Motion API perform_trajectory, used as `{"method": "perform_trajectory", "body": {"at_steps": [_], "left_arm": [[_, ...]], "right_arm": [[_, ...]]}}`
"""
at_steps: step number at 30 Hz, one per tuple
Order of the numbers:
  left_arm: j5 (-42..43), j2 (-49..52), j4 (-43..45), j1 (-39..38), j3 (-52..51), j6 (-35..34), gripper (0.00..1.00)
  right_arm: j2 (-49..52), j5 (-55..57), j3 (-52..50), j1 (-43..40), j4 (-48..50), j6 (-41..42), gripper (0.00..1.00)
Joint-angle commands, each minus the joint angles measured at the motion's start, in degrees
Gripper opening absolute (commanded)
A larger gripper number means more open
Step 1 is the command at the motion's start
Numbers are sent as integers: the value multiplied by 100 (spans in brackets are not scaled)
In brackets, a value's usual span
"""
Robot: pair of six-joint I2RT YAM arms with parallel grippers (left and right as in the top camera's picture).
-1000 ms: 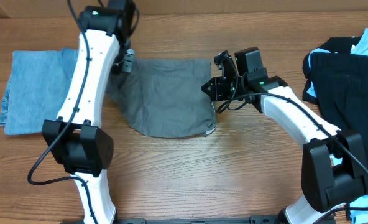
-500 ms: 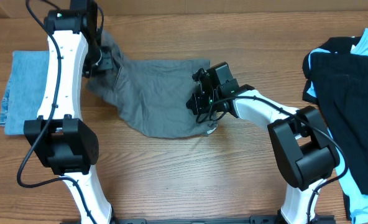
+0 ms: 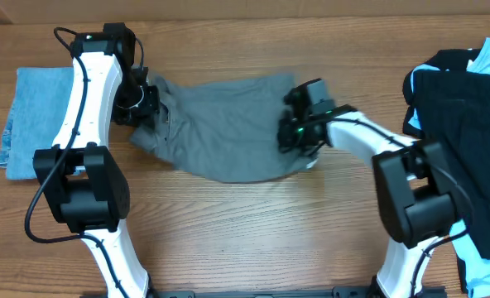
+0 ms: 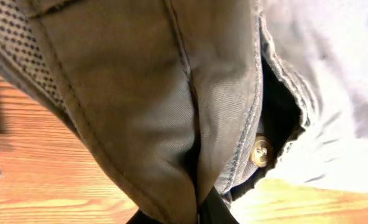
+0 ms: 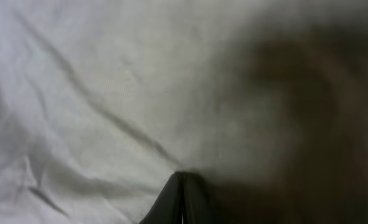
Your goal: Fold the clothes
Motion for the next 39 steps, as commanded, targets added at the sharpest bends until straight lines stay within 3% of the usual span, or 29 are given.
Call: {"method": "perform_trajectory", "body": {"at_steps": [1,7,12,14,20,22,23,24,25,27,34,39], "left_arm": [[459,-24,-46,-264,-31,376,5],[678,-24,212,-614,-439,369,11],[715,-24,1082,-772,-1506,190,10],[844,-24,1401,-761,-2214,168,5],[785,-24,1158,-332,-2516,-452,6],[813,-24,1172,-136,-2553,-767,20],[841,-24,1152,-70,-2570,-798,33],[879,-24,1062,0,-2579,-798,51],[938,-24,944,66,-2579,-791,76],[1001,-24,743,190,-2579,-730,98],[1110,-24,1480,361,-2868,-868,100],[1353,-24,2420,361,-3346,-1554,100]], "right_arm": [[144,728,-105,-800,-337,-538,4],[144,726,-101,-1296,-542,-691,4],[144,723,-103,-1279,-544,-688,4],[144,717,-103,-1279,-544,-688,4],[144,706,-103,-1279,-544,-691,4],[144,706,-103,-1279,-549,-688,4],[144,706,-103,-1279,-551,-688,4],[144,706,-103,-1279,-555,-688,4],[144,706,-103,-1279,-557,-688,4],[144,704,-101,-1279,-549,-688,4],[144,702,-103,-1279,-608,-686,4],[144,614,-103,-1279,-608,-686,4]]}}
